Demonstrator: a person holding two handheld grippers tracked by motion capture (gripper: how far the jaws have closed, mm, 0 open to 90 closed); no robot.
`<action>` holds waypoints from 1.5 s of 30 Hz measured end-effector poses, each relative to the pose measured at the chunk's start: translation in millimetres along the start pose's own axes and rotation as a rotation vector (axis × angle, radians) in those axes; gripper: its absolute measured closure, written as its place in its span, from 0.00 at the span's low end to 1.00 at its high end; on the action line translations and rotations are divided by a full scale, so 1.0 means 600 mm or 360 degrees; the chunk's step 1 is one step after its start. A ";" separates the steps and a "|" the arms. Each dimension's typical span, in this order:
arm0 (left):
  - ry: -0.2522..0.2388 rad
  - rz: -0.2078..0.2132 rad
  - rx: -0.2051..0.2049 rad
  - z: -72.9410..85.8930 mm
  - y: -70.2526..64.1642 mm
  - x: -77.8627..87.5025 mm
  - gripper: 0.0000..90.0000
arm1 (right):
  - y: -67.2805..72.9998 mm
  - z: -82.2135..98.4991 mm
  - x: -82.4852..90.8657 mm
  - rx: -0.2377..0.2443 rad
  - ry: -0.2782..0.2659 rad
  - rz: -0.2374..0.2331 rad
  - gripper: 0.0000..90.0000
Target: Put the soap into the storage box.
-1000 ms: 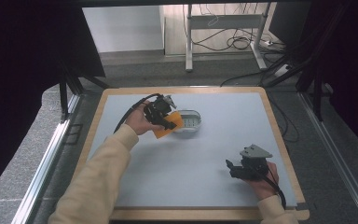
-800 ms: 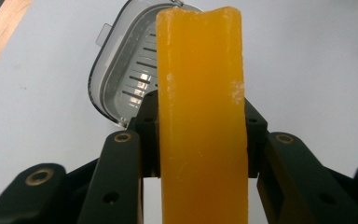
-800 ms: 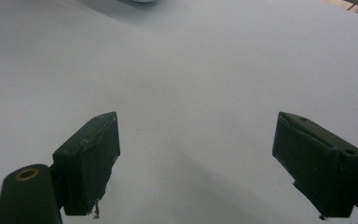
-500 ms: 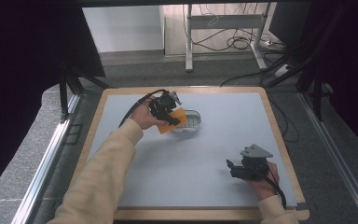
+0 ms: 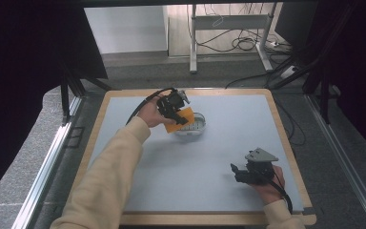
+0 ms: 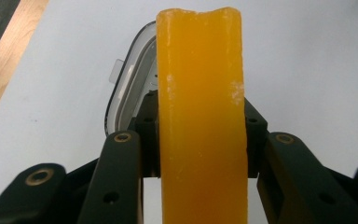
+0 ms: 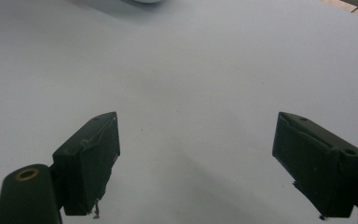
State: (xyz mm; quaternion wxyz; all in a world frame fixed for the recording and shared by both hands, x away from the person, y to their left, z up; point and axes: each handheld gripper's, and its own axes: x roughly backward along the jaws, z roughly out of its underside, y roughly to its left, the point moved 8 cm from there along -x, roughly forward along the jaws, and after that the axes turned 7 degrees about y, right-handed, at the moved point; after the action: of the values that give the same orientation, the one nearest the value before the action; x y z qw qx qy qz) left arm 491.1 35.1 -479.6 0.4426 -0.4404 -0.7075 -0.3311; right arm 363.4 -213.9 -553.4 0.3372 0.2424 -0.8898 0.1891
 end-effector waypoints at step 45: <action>0.0060 0.0093 -0.0206 -0.046 0.020 -0.068 0.69 | -0.004 0.002 0.004 -0.0002 -0.0017 -0.0002 0.17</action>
State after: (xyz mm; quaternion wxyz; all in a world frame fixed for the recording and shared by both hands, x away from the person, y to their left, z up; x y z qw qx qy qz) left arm 520.4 2.5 -505.4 0.4359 -0.4822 -0.6630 -0.3714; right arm 362.8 -217.2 -552.1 0.3328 0.2437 -0.8916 0.1869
